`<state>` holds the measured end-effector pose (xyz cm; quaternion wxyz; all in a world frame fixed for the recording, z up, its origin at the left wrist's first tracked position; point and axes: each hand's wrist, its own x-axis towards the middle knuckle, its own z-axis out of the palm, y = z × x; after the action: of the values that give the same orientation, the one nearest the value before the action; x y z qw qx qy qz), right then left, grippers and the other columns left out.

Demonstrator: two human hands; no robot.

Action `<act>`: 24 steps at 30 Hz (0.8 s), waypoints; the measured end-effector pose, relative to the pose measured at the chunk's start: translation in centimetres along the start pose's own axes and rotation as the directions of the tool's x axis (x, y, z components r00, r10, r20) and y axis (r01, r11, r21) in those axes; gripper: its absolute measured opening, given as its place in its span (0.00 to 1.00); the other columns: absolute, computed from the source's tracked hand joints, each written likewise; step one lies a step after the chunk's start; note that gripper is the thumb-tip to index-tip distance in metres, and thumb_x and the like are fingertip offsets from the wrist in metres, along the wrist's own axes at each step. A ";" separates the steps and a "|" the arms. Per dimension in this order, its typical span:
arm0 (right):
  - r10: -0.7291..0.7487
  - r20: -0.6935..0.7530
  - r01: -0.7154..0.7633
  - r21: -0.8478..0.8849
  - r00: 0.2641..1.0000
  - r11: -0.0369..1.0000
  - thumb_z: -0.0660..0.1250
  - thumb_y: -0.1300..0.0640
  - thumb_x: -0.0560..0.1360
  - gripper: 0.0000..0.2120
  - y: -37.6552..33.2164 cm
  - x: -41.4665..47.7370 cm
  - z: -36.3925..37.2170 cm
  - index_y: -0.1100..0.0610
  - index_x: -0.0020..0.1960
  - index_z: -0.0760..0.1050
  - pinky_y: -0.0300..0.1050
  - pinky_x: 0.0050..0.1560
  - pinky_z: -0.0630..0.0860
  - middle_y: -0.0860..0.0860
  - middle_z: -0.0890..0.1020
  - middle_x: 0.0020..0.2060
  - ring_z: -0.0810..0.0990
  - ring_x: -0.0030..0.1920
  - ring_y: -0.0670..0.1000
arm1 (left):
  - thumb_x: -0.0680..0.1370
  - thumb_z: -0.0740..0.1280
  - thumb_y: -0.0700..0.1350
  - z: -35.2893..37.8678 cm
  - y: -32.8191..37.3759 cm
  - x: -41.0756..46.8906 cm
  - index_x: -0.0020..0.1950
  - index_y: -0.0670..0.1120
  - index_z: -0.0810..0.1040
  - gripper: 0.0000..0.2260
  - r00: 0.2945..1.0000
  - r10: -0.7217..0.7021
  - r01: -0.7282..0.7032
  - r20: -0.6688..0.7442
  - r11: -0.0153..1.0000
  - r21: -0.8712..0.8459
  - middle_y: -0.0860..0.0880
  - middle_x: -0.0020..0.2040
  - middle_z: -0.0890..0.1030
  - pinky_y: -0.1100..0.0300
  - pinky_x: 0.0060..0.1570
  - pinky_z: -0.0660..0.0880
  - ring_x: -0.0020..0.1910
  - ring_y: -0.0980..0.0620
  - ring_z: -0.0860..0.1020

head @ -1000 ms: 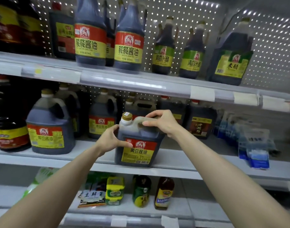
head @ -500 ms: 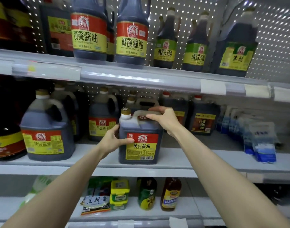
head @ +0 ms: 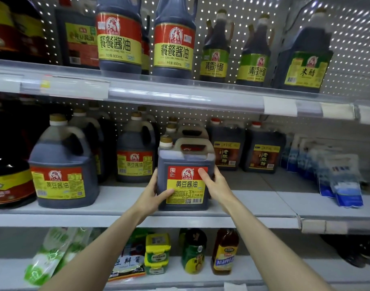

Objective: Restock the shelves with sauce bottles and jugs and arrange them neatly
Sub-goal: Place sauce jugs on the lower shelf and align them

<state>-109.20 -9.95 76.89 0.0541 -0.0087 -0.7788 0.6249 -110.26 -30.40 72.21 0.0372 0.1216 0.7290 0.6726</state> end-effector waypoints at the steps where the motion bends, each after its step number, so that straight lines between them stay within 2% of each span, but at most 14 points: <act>1: -0.010 0.008 0.010 -0.012 1.000 1.000 0.63 0.45 0.78 0.26 0.5 -0.1 0.1 0.46 0.74 0.61 0.47 0.57 0.77 0.50 0.78 0.63 0.78 0.59 0.51 | 0.76 0.69 0.45 -0.1 -0.2 0.1 0.78 0.59 0.49 0.38 1.000 -0.001 0.001 0.005 1.000 0.005 0.52 0.69 0.72 0.53 0.63 0.74 0.65 0.54 0.74; 3: -0.020 0.025 0.021 -0.028 0.999 0.999 0.63 0.45 0.78 0.27 1.3 -0.2 0.2 0.46 0.75 0.60 0.50 0.62 0.76 0.50 0.76 0.65 0.77 0.62 0.51 | 0.76 0.69 0.44 -0.2 -0.4 0.3 0.78 0.60 0.48 0.39 1.000 0.003 -0.003 0.013 1.000 0.015 0.52 0.69 0.72 0.54 0.63 0.74 0.64 0.54 0.74; 6: -0.029 0.044 0.030 -0.021 0.999 0.999 0.64 0.46 0.78 0.28 1.9 -0.1 0.2 0.45 0.75 0.58 0.49 0.61 0.75 0.48 0.75 0.65 0.76 0.63 0.51 | 0.77 0.68 0.43 0.0 -0.7 0.5 0.78 0.60 0.49 0.37 1.000 0.025 -0.025 0.012 0.999 0.030 0.53 0.67 0.73 0.63 0.55 0.76 0.61 0.57 0.74; 8: -0.047 0.040 0.048 -0.020 0.998 0.999 0.64 0.47 0.78 0.28 2.2 0.0 0.1 0.45 0.75 0.58 0.46 0.59 0.76 0.48 0.75 0.65 0.76 0.62 0.50 | 0.77 0.68 0.44 -0.1 -0.9 0.7 0.78 0.60 0.49 0.37 0.999 0.039 -0.039 0.008 0.999 0.035 0.52 0.68 0.73 0.64 0.54 0.76 0.61 0.57 0.75; 12: -0.074 0.036 0.074 -0.005 0.997 0.997 0.64 0.48 0.78 0.29 2.8 0.2 0.3 0.46 0.76 0.58 0.35 0.50 0.76 0.48 0.76 0.65 0.76 0.60 0.47 | 0.78 0.66 0.42 -0.1 -0.9 1.0 0.78 0.58 0.50 0.35 0.999 0.049 -0.049 0.015 0.998 0.033 0.52 0.66 0.73 0.69 0.47 0.77 0.57 0.60 0.75; 17: -0.093 0.034 0.093 0.010 0.995 0.996 0.64 0.49 0.78 0.28 3.1 0.4 0.4 0.45 0.76 0.58 0.30 0.43 0.76 0.44 0.76 0.60 0.76 0.53 0.40 | 0.78 0.67 0.43 -0.4 -1.3 1.2 0.77 0.59 0.51 0.35 0.998 0.064 -0.065 0.017 0.997 0.052 0.52 0.68 0.73 0.65 0.53 0.76 0.61 0.58 0.75; 20: -0.107 0.026 0.106 0.015 0.994 0.994 0.65 0.51 0.78 0.28 3.3 0.4 0.3 0.45 0.75 0.59 0.31 0.44 0.76 0.42 0.77 0.56 0.77 0.54 0.40 | 0.78 0.67 0.43 -0.3 -1.4 1.2 0.77 0.59 0.50 0.35 0.997 0.072 -0.072 0.011 0.996 0.060 0.52 0.68 0.73 0.64 0.55 0.76 0.62 0.57 0.75; 22: -0.109 0.025 0.109 0.017 0.994 0.994 0.65 0.51 0.78 0.27 3.4 0.5 0.2 0.45 0.75 0.60 0.31 0.44 0.77 0.41 0.77 0.56 0.77 0.57 0.43 | 0.78 0.66 0.43 -0.2 -1.4 1.2 0.77 0.59 0.51 0.34 0.997 0.078 -0.078 0.008 0.995 0.059 0.53 0.67 0.73 0.64 0.55 0.76 0.63 0.56 0.74; 24: -0.115 0.027 0.114 0.018 0.993 0.993 0.65 0.52 0.78 0.27 3.3 0.5 0.2 0.45 0.74 0.60 0.30 0.43 0.77 0.40 0.77 0.55 0.77 0.54 0.40 | 0.78 0.66 0.43 -0.2 -1.4 1.2 0.77 0.59 0.51 0.34 0.997 0.080 -0.080 0.003 0.995 0.062 0.53 0.67 0.73 0.63 0.56 0.76 0.63 0.55 0.74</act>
<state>-109.89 -9.40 73.63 0.0790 0.0452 -0.7735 0.6273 -111.59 -30.45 71.01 0.0067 0.1520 0.7439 0.6507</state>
